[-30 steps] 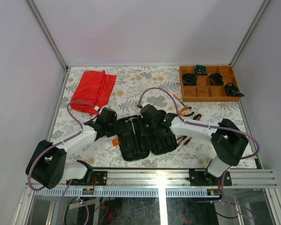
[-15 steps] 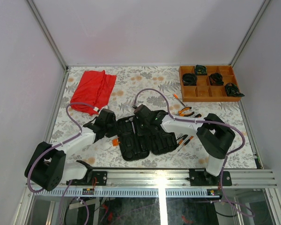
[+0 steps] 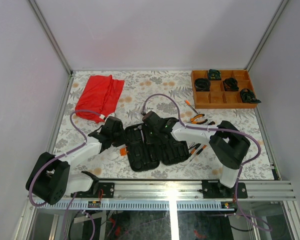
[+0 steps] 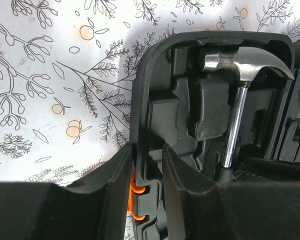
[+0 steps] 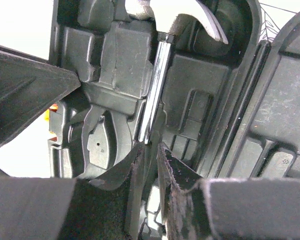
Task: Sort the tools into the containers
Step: Adjust the hammer in the storage box.
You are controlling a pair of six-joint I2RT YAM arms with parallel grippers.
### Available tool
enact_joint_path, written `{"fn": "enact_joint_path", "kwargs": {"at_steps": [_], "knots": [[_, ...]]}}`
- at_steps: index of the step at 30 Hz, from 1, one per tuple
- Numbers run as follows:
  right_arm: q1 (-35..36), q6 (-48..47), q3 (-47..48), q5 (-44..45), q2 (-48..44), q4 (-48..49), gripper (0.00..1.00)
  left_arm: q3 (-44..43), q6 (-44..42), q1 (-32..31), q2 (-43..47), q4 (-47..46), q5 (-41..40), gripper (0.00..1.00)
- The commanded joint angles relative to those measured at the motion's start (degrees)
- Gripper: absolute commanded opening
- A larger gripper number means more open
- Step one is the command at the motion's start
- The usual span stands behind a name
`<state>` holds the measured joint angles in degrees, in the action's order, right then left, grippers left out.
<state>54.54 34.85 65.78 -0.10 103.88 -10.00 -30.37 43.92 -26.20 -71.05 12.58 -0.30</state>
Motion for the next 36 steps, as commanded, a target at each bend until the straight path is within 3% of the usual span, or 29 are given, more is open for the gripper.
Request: {"fn": "enact_joint_path", "kwargs": {"at_steps": [1,13,22,36], "knots": [[0.7,-0.9,3.6,-0.6,-0.5,1.2,0.24,1.7,0.6,0.1,-0.3,-1.3,0.8,0.26],[0.7,-1.6,6.7,-0.2,4.5,-2.6,0.23,1.9,0.6,0.1,-0.8,-1.7,1.6,0.26],[1.2,-2.3,9.0,1.6,6.6,-7.8,0.09,1.6,0.6,0.1,-0.8,-1.7,2.0,0.26],[2.6,-2.1,11.5,1.8,14.6,-12.3,0.00,1.2,1.4,-3.9,-2.2,-2.8,1.1,0.22]]}}
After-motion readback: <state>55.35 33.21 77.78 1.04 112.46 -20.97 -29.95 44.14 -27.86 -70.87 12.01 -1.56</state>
